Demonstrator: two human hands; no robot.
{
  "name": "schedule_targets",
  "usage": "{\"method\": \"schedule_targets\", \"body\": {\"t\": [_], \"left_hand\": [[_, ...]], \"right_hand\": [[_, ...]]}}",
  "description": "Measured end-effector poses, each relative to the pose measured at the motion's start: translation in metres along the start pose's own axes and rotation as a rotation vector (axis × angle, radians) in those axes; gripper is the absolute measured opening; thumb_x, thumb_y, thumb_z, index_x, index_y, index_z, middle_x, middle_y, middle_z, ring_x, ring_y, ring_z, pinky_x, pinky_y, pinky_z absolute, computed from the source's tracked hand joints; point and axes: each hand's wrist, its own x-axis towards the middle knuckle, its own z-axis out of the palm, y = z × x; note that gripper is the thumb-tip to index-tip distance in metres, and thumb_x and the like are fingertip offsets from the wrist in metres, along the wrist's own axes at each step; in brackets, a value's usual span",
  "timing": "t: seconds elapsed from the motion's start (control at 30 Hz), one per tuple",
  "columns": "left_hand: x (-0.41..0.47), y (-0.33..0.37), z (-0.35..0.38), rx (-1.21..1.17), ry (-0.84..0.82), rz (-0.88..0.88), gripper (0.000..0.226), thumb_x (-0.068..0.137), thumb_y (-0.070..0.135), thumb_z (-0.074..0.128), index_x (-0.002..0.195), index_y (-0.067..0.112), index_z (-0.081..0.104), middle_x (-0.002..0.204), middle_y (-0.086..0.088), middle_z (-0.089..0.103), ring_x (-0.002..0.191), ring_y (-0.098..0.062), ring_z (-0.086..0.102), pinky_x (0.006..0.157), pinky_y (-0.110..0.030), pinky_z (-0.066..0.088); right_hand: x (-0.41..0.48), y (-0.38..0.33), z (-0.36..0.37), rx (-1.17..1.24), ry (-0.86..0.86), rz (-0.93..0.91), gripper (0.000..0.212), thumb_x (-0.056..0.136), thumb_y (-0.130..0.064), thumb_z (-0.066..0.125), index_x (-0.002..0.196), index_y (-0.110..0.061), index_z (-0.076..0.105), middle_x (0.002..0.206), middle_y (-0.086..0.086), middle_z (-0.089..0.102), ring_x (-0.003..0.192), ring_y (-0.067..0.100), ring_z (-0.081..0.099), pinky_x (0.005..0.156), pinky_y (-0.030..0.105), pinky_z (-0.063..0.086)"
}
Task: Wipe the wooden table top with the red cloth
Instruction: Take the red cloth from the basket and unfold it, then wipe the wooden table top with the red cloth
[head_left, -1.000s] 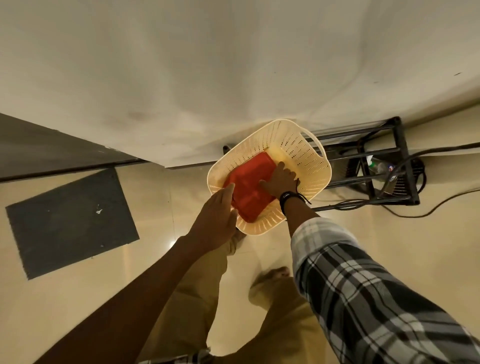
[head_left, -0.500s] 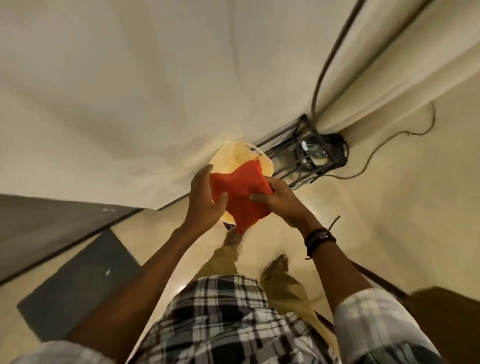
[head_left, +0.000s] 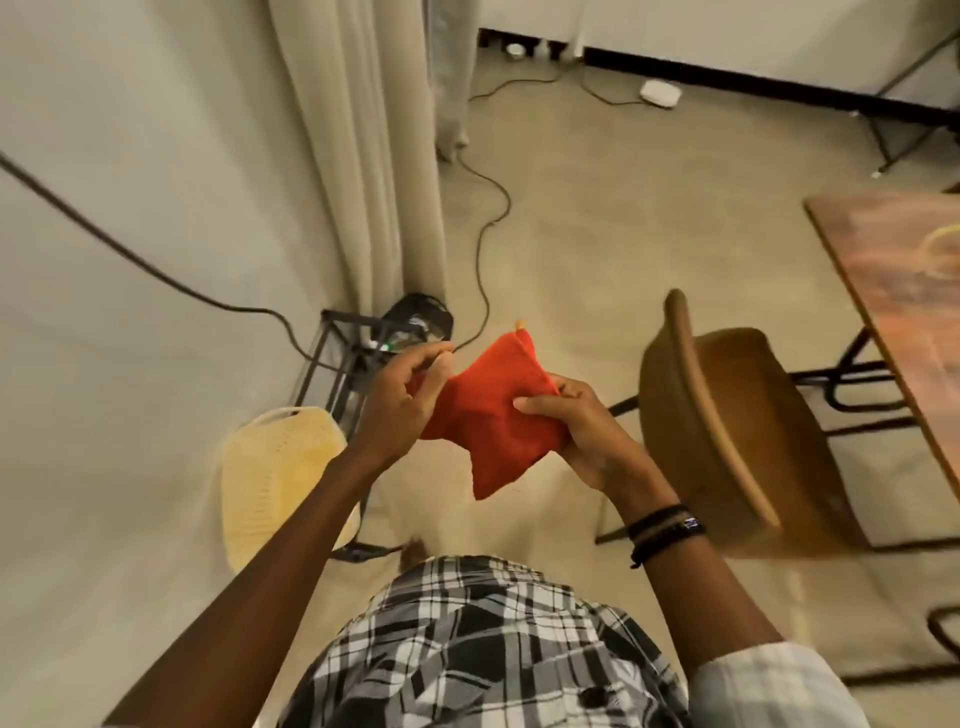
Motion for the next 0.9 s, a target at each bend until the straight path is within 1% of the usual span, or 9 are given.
{"method": "schedule_targets", "body": {"t": [0.1, 0.2, 0.27, 0.37, 0.43, 0.53, 0.57, 0.73, 0.9], "left_hand": [[-0.006, 0.037, 0.062, 0.002, -0.276, 0.109, 0.031, 0.086, 0.047, 0.066, 0.115, 0.037, 0.064, 0.112, 0.020, 0.068, 0.106, 0.002, 0.063, 0.092, -0.018, 0.049], [-0.022, 0.071, 0.130, -0.088, -0.579, 0.088, 0.037, 0.086, 0.025, 0.075, 0.121, 0.025, 0.063, 0.112, 0.013, 0.068, 0.097, -0.001, 0.067, 0.076, -0.017, 0.054], [-0.034, 0.088, 0.170, -0.099, -0.726, 0.047, 0.041, 0.085, 0.020, 0.074, 0.123, 0.017, 0.062, 0.112, 0.002, 0.070, 0.095, -0.006, 0.069, 0.072, -0.023, 0.057], [-0.055, 0.109, 0.229, -0.095, -0.907, 0.028, 0.036, 0.085, 0.011, 0.074, 0.119, 0.017, 0.063, 0.103, 0.005, 0.072, 0.091, -0.006, 0.070, 0.073, -0.023, 0.056], [-0.068, 0.118, 0.264, -0.077, -0.980, 0.032, 0.032, 0.085, 0.009, 0.073, 0.115, 0.017, 0.065, 0.099, 0.007, 0.073, 0.088, -0.005, 0.070, 0.073, -0.020, 0.054], [-0.090, 0.131, 0.313, -0.012, -1.057, 0.018, 0.030, 0.083, 0.019, 0.077, 0.111, 0.016, 0.068, 0.097, 0.002, 0.074, 0.085, -0.010, 0.070, 0.071, -0.022, 0.055], [-0.095, 0.132, 0.325, 0.011, -1.054, 0.016, 0.032, 0.081, 0.023, 0.078, 0.111, 0.016, 0.068, 0.097, 0.001, 0.074, 0.085, -0.012, 0.070, 0.071, -0.024, 0.056], [-0.117, 0.154, 0.388, 0.081, -1.114, 0.068, 0.031, 0.084, 0.031, 0.076, 0.112, 0.023, 0.065, 0.102, 0.003, 0.072, 0.089, -0.010, 0.070, 0.077, -0.026, 0.059], [-0.131, 0.182, 0.465, 0.037, -1.230, 0.081, 0.030, 0.089, 0.024, 0.071, 0.117, 0.019, 0.060, 0.111, -0.003, 0.069, 0.094, -0.011, 0.067, 0.079, -0.024, 0.057]], "right_hand": [[-0.052, 0.007, -0.049, 0.122, 0.142, -0.027, 0.026, 0.077, -0.018, 0.070, 0.101, -0.008, 0.070, 0.097, 0.016, 0.070, 0.086, 0.027, 0.067, 0.072, 0.036, 0.053], [-0.109, 0.019, -0.095, 0.221, 0.242, -0.090, 0.017, 0.079, -0.014, 0.066, 0.093, -0.016, 0.075, 0.097, 0.012, 0.071, 0.085, 0.024, 0.068, 0.075, 0.035, 0.054], [-0.146, 0.028, -0.120, 0.297, 0.298, -0.113, 0.022, 0.073, -0.011, 0.064, 0.090, -0.016, 0.076, 0.093, 0.009, 0.073, 0.080, 0.020, 0.069, 0.070, 0.032, 0.057], [-0.199, 0.047, -0.160, 0.344, 0.428, -0.119, 0.044, 0.061, -0.016, 0.068, 0.103, -0.005, 0.066, 0.091, 0.011, 0.071, 0.072, 0.018, 0.067, 0.060, 0.027, 0.054], [-0.230, 0.057, -0.183, 0.350, 0.505, -0.138, 0.050, 0.059, -0.021, 0.072, 0.105, -0.005, 0.066, 0.094, 0.015, 0.068, 0.075, 0.022, 0.063, 0.063, 0.031, 0.051], [-0.275, 0.071, -0.214, 0.292, 0.647, -0.187, 0.014, 0.081, -0.005, 0.067, 0.095, -0.007, 0.066, 0.083, 0.009, 0.067, 0.070, 0.018, 0.060, 0.057, 0.023, 0.050], [-0.286, 0.074, -0.220, 0.268, 0.689, -0.198, 0.012, 0.086, 0.000, 0.064, 0.095, -0.007, 0.066, 0.082, 0.007, 0.066, 0.069, 0.017, 0.060, 0.056, 0.020, 0.050], [-0.337, 0.097, -0.265, 0.246, 0.906, -0.275, 0.027, 0.085, 0.001, 0.070, 0.110, -0.008, 0.068, 0.096, 0.007, 0.068, 0.087, 0.014, 0.064, 0.070, 0.020, 0.054], [-0.379, 0.122, -0.303, 0.436, 1.045, -0.292, 0.050, 0.082, -0.020, 0.077, 0.127, -0.021, 0.057, 0.119, 0.003, 0.069, 0.105, 0.016, 0.068, 0.082, 0.031, 0.058]]}}
